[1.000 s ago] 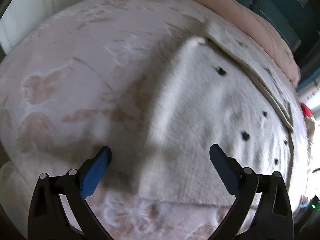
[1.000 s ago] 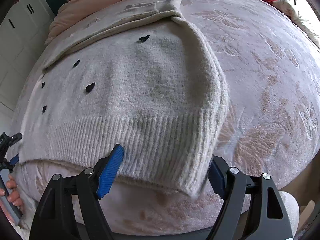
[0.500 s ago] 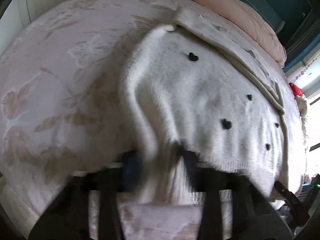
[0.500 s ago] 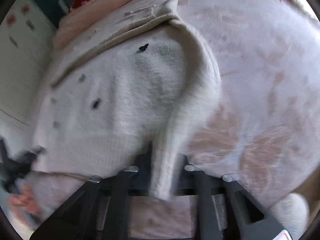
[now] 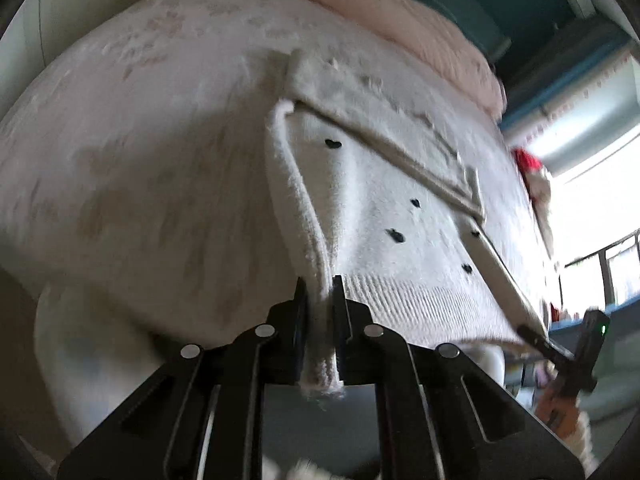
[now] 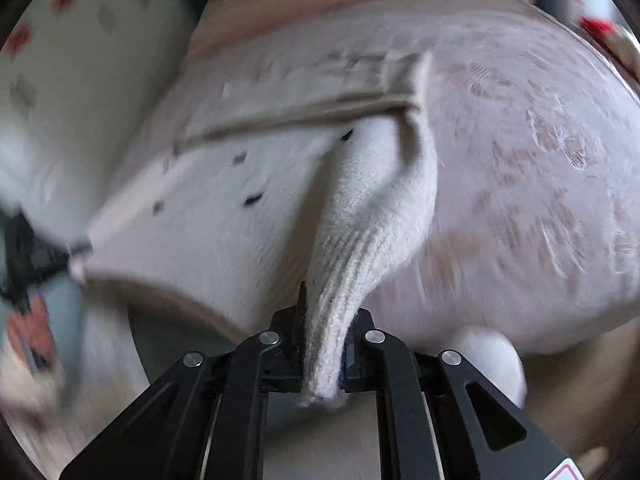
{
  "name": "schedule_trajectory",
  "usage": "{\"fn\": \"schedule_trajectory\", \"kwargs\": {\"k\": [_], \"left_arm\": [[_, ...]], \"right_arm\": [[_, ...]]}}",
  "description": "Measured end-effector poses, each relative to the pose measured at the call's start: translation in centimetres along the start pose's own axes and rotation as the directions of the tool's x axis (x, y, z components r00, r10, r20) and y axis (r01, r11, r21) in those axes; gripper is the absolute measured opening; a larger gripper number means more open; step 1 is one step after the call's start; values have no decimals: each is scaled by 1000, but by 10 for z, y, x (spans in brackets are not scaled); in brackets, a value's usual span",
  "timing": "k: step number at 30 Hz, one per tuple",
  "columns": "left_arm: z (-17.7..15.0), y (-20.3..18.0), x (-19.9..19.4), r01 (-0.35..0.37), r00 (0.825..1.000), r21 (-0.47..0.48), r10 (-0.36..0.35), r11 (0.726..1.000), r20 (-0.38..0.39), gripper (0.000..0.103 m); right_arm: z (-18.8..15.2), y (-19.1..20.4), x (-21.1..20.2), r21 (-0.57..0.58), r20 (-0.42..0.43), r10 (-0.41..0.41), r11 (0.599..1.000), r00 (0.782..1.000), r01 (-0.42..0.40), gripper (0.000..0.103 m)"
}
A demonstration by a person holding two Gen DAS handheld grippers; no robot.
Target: Fold small clothes
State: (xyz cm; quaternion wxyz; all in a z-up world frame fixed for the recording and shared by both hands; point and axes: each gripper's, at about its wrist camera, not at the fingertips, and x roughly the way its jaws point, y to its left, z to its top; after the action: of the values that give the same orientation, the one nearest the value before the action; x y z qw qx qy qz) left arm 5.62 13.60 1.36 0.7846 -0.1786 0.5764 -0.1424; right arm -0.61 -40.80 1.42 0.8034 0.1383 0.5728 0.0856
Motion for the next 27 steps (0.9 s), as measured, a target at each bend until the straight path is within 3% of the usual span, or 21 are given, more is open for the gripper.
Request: {"fn": "schedule_trajectory", "kwargs": {"k": [2,4,6,7,10,14,15,16,17,18,20,21,24,27], "left_arm": [[-30,3,-8,0,998,19,1,1000,-64,10],[-62,1,-19,6,990,44,0,999,-138,10],[-74,-3,-36,31,986,35,-25,999,-164,10],[-70,-6,-44,46,987,33,-40,998,-153,10],[-28,-24,-60,84,995,66,-80,994,-68,10],[76,-55,-30,2,994,148,-18,989,107,16],[96,-58,-16,-35,989,147,13,989,144,19],[121,-61,7,-95,981,149,67,984,184,22],[136,-61,25,-169,964,131,137,977,226,42],[148,-59,43,-217,950,119,182,969,253,70],[167,-45,81,-308,926,80,280,948,253,72],[170,-40,89,-320,924,60,297,945,242,73],[165,-21,111,-278,943,3,272,961,190,73],[161,-18,134,-296,942,13,290,955,166,74]], "right_arm": [[-35,11,-7,-96,-120,-18,995,993,6,9],[-60,21,-16,-138,-181,-14,990,983,-11,9],[-73,28,-37,-119,-196,37,991,980,-62,9],[-67,28,-52,-86,-162,74,992,984,-89,9],[-12,13,-77,-22,1,133,991,991,-133,10],[91,-31,-50,70,194,124,988,973,-139,13],[113,-43,-32,104,222,109,985,969,-134,20],[133,-56,-12,146,250,80,982,965,-119,25],[151,-70,12,196,265,-12,980,964,-42,38],[160,-77,27,224,265,-123,973,956,63,45],[169,-82,54,243,243,-269,947,932,210,46],[170,-83,63,244,237,-286,942,929,228,49],[167,-77,86,234,222,-261,950,939,208,52],[170,-66,111,166,171,-315,943,934,288,52]]}}
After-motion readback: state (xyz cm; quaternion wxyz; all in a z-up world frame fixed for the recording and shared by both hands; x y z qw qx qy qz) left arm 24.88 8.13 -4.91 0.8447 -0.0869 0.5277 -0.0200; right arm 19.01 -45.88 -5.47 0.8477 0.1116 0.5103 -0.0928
